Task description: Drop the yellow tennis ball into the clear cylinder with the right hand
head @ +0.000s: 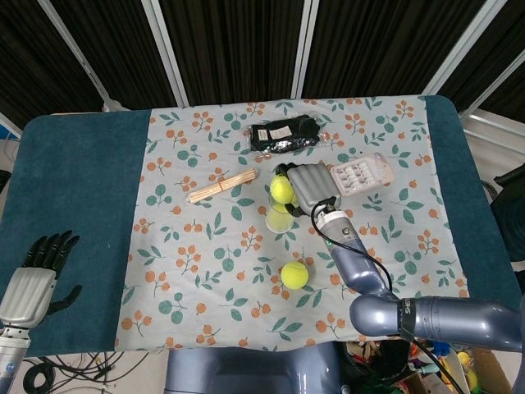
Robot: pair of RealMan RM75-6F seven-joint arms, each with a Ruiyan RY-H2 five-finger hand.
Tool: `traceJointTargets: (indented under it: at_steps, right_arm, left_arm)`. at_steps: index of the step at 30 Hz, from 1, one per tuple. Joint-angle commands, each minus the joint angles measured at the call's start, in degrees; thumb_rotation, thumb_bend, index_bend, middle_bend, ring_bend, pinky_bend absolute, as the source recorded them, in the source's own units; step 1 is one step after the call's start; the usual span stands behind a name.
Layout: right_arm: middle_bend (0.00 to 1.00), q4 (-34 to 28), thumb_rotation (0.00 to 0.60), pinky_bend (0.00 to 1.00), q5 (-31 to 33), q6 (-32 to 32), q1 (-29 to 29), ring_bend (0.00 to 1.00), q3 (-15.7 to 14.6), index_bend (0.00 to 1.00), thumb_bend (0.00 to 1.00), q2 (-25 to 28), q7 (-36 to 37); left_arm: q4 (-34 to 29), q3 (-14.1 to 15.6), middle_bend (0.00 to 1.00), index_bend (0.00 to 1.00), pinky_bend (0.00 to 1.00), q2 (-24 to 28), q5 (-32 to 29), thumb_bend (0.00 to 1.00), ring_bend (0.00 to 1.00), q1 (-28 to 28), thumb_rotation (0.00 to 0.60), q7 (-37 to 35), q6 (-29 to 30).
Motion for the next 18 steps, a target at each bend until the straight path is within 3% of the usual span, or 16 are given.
traceJointTargets:
  at_steps: [1, 4, 8, 14, 18]
  right_arm:
    - [0.18, -0.2, 0.6, 0.46, 0.7, -1.0, 0.2, 0.25, -0.2, 0.17, 0.11, 0.4, -0.2]
    - [0.12, -0.2, 0.6, 0.45, 1.2, -1.5, 0.4, 0.21, -0.2, 0.08, 0.07, 0.5, 0.0]
    - [0.06, -0.1, 0.6, 0.44, 1.4, -1.9, 0.6, 0.18, -0.2, 0.03, 0.04, 0.5, 0.3]
    - [0.05, -1.7, 0.6, 0.44, 0.0, -1.0, -0.1, 0.18, 0.7, 0.03, 0.05, 1.7, 1.8]
    - [0.05, -5.5, 0.6, 0.43, -3.5, 1.0, -2.1, 0.18, 0.9, 0.03, 0.06, 5.6, 2.8]
  left_arm:
    - [0.0, 0.0, 0.02, 0.03, 0.03, 0.0, 0.0, 0.28, 0.0, 0.0, 0.6, 0.0, 0.0]
    - [0.0, 0.0, 0.02, 0.03, 0.03, 0.0, 0.0, 0.28, 0.0, 0.0, 0.6, 0.0, 0.0]
    - [0.0, 0.0, 0.02, 0.03, 0.03, 0.0, -0.1, 0.28, 0.0, 0.0, 0.6, 0.1, 0.0]
    - [0.0, -0.1, 0.02, 0.03, 0.03, 0.1, -0.3, 0.28, 0.0, 0.0, 0.6, 0.0, 0.0]
    - [0.0, -0.1, 0.02, 0.03, 0.03, 0.1, -0.3, 0.29, 0.0, 0.0, 0.6, -0.1, 0.0]
